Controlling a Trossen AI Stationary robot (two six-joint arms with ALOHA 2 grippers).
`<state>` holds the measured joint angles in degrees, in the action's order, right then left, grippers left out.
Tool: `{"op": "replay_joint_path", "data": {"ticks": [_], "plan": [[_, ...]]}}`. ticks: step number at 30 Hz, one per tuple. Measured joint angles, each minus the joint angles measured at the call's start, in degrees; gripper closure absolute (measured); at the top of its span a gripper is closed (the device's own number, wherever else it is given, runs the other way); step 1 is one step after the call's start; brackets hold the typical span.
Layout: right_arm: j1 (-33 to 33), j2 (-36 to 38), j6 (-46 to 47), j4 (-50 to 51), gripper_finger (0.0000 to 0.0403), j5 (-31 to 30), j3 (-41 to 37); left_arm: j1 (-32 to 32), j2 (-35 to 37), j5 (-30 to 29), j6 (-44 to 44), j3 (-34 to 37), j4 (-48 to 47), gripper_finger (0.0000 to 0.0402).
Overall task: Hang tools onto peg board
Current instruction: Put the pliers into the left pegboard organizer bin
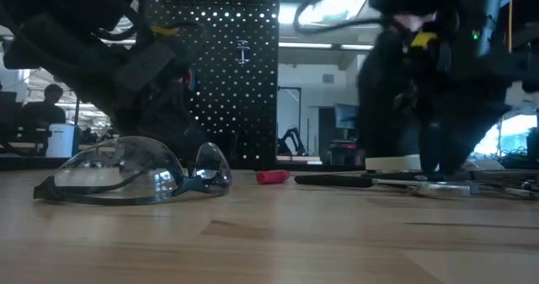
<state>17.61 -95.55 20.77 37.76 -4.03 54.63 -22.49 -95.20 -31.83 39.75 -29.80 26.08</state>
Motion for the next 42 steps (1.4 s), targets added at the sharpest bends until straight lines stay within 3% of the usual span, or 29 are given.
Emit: {"op": "replay_joint_path", "data": {"ticks": [5,13,20,23,26,29,34,39,42], "plan": [[0.02,-3.11,-0.16,0.31,0.025,-0.66,0.02,-1.64,0.0,0.15,0.87,0.0,0.03,0.0251],[0.04,-2.34,-0.23,5.2,0.0368,-2.57,1.45,-1.87,0.2,1.44,-3.99,0.0,0.04,0.0251],[0.02,2.68,-0.66,9.51,0.0358,-6.64,6.76,-2.4,0.22,5.25,-9.97,0.0,-0.08,0.0251],[-0.02,4.63,-3.4,4.49,0.0359,-8.4,7.56,-1.81,0.46,4.51,-12.72,0.0,0.15,0.0251],[-0.1,4.99,-10.85,-6.59,0.0364,-8.44,7.56,-0.81,1.53,4.19,-15.21,-0.52,0.14,0.0251],[-1.93,4.98,-18.84,-19.63,0.0365,-3.8,7.56,-0.65,2.95,4.14,-15.45,-1.64,-0.13,0.0251],[-5.88,4.94,-24.22,-34.41,0.0365,6.95,7.58,-2.54,8.01,4.15,-13.84,-2.91,-0.86,0.0251],[-7.26,4.38,-29.29,-40.68,0.0365,15.11,7.58,-4.61,13.96,3.08,-13.09,-4.08,-5.74,0.0251],[-8.06,3.55,-29.92,-40.47,0.0365,16.26,7.56,-5.98,17.14,2.76,-13.39,-6.31,-11.64,0.0251]]}}
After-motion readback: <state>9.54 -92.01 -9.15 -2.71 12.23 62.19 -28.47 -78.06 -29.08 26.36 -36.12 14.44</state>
